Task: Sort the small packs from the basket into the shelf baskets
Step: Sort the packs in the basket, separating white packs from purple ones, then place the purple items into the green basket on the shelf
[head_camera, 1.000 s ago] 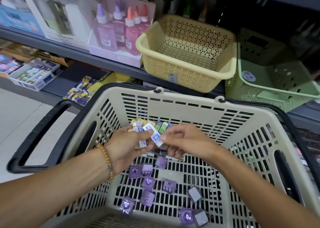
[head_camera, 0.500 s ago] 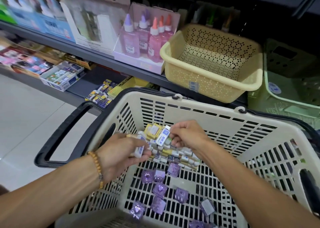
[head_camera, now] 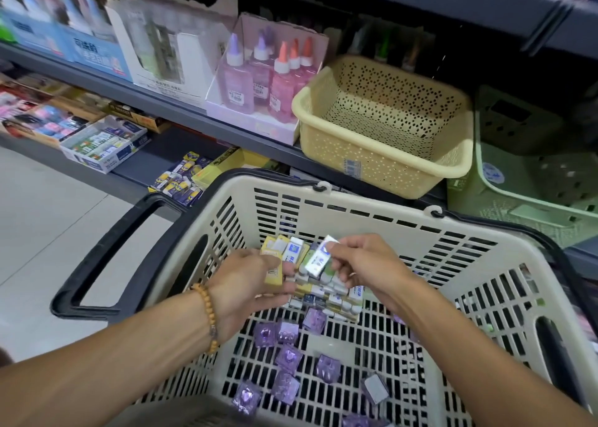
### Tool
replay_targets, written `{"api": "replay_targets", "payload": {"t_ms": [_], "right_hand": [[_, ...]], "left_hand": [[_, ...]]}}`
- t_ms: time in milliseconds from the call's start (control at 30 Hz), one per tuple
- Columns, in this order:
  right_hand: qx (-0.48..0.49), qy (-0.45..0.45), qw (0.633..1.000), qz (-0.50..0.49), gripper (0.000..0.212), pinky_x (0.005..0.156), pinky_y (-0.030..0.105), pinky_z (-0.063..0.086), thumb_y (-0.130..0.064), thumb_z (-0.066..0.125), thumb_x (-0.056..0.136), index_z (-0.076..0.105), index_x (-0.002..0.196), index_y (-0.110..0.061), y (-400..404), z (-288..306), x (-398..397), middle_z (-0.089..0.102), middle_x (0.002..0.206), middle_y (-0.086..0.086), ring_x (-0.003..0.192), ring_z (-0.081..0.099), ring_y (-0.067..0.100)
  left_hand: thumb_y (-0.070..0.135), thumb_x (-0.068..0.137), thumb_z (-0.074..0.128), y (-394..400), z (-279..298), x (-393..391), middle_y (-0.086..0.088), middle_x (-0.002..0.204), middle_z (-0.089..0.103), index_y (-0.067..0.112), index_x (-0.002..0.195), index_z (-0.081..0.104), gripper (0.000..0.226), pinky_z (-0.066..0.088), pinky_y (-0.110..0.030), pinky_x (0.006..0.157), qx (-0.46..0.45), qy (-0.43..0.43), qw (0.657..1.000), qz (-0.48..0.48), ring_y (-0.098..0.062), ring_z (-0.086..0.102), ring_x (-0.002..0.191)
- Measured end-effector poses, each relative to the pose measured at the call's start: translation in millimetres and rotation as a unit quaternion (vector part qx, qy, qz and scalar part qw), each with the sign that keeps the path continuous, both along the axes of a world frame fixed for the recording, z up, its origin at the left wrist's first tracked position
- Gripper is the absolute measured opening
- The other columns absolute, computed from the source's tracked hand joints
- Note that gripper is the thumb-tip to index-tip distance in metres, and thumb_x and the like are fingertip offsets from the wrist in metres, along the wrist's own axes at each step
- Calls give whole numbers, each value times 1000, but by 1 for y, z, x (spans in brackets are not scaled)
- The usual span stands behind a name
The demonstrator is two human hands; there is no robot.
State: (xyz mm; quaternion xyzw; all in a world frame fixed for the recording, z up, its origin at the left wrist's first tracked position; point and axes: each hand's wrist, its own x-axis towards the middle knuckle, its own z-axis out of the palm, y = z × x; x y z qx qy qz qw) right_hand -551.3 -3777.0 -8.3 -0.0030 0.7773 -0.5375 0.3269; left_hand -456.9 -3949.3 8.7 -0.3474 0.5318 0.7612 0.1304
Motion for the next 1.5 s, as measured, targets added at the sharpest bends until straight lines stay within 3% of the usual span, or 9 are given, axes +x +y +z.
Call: {"api": "replay_targets", "payload": {"t_ms": [167,333,433,800,900,1033,1167,1300,1500], "right_hand": [[11,-9,999,-36,11,53,24,51,-11,61,95,69,96,-4,-3,-7,-1,69,82,13,54,60,12],[2,67,997,50,23,50,21,45,-37,62,94,72,87,-18,4,5,21,63,67,-3,53,52,8],[-16,50,995,86,17,48,19,45,-30,65,93,70,86,-16,6,7,28,64,64,-4,51,53,7],[17,-4,998,-63,15,53,23,52,-9,56,97,69,92,-4,24,-24,-6,67,75,10,54,60,12],[39,30,995,-87,15,54,21,51,-8,55,96,70,95,-10,43,-20,-4,70,80,8,56,62,10],[259,135,956,16,20,64,27,52,-13,53,94,69,82,-19,91,-17,6,68,80,-5,69,64,10],[446,108,873,166,36,105,38,42,-25,53,93,55,129,-21,105,-44,16,56,130,10,124,49,30],[436,67,872,212,34,108,38,38,-30,56,94,48,127,-25,104,-64,29,39,144,14,130,42,33],[399,59,864,302,51,96,32,41,-21,66,87,47,134,-21,94,-72,58,41,119,5,115,48,24]], "left_hand": [[4,92,59,2,-1,2,-19,99,72,-1,102,62,11,58,-26,65,-23,6,998,-61,-27,73,83],[8,90,65,16,2,-3,-17,96,73,0,99,65,12,58,-24,66,-65,30,990,-123,-22,74,78],[8,90,64,24,2,-5,-16,96,72,-1,103,64,15,59,-24,68,-76,46,985,-149,-21,74,80],[20,98,51,24,-12,10,5,108,62,20,100,61,11,57,-23,78,-247,91,937,-228,-5,66,95],[25,98,51,21,-18,12,9,106,60,25,102,60,10,54,-26,84,-306,95,904,-283,-6,62,97],[31,97,52,14,-33,4,6,119,58,26,118,53,22,50,-27,89,-397,60,800,-445,-13,59,104],[41,92,58,17,-64,-4,-12,147,39,30,148,23,67,45,-36,101,-456,-5,684,-569,-28,55,120],[51,84,62,30,-93,2,-15,158,11,43,150,4,88,33,-38,110,-469,-15,651,-597,-33,41,134],[48,80,69,44,-107,8,-12,144,41,45,146,10,88,42,-29,97,-397,25,647,-650,-27,50,120]]}}
